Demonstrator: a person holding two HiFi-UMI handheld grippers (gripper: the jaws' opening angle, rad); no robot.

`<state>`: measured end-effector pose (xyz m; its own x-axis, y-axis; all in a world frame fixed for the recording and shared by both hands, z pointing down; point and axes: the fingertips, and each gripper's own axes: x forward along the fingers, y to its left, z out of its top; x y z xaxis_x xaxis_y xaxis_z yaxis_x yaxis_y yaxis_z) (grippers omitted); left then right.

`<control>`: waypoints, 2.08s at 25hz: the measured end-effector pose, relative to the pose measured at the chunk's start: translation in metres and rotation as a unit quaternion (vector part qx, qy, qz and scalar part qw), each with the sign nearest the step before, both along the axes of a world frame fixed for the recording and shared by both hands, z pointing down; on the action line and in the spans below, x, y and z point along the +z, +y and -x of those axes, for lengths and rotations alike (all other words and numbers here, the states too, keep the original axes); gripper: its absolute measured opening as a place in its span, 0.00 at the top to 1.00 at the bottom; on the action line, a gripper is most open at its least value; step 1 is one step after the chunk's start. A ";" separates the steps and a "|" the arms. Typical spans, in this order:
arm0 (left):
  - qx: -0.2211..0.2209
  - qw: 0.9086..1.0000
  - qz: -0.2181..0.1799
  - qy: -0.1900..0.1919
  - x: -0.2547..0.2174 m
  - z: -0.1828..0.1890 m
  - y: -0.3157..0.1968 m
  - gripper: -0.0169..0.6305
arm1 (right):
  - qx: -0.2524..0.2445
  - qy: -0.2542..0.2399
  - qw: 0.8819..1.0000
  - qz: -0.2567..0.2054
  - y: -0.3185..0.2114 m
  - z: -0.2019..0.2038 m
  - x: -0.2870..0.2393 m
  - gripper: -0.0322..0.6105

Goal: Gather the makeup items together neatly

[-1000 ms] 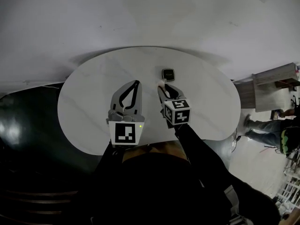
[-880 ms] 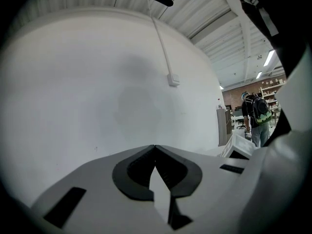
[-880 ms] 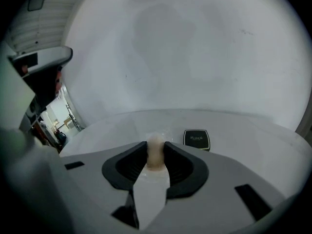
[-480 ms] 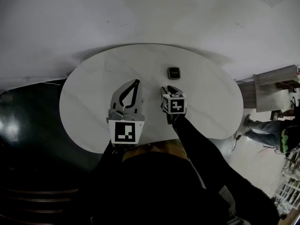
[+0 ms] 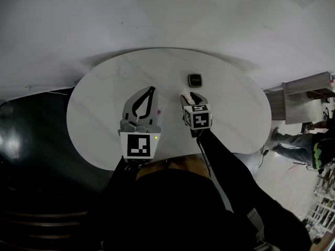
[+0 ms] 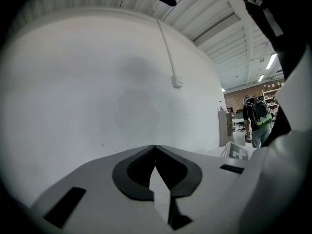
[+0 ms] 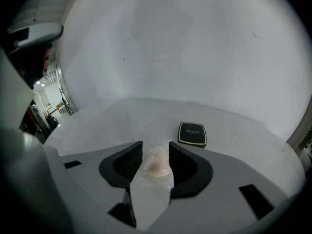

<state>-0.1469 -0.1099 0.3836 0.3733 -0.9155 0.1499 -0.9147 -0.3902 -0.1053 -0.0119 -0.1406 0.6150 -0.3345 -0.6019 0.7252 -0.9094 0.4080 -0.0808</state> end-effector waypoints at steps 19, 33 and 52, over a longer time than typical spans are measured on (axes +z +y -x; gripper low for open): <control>0.024 0.998 -0.064 -0.007 -0.056 -0.013 0.000 0.95 | -0.070 -0.087 0.931 -0.349 0.026 0.011 -0.270 0.67; 0.041 0.996 -0.074 -0.013 -0.065 -0.027 0.009 0.95 | -0.052 -0.075 0.903 -0.421 0.043 -0.008 -0.305 0.90; 0.037 0.995 -0.088 -0.002 -0.069 -0.025 0.007 0.95 | -0.059 -0.078 0.905 -0.414 0.036 -0.005 -0.300 0.90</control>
